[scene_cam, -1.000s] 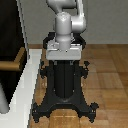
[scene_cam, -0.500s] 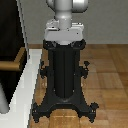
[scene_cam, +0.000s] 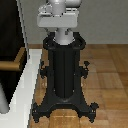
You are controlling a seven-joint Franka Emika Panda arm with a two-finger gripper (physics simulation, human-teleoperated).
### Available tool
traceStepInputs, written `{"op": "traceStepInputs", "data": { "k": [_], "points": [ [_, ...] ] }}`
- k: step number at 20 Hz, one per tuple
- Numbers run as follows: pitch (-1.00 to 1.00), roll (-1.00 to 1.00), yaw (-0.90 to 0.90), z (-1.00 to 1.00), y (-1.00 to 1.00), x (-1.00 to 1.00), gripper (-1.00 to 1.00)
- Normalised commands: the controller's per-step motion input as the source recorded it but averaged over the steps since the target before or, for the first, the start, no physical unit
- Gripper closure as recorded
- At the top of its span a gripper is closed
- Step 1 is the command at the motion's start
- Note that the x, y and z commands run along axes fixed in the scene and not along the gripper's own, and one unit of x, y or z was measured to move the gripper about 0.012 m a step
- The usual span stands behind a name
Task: Open the door by pressing down and pulling on the handle.
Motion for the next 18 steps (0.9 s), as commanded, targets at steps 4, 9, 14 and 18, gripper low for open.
{"op": "traceStepInputs", "data": {
  "k": [4, 9, 14, 18],
  "points": [
    [0.0, 0.0, 0.0, 0.0, -1.0, 0.0, -1.0],
    [0.0, 0.0, 0.0, 0.0, -1.0, 0.0, -1.0],
    [0.0, 0.0, 0.0, 0.0, -0.6, 0.0, -1.0],
    [0.0, 0.0, -0.11, 0.0, -0.5, 0.0, -1.0]
  ]
}}
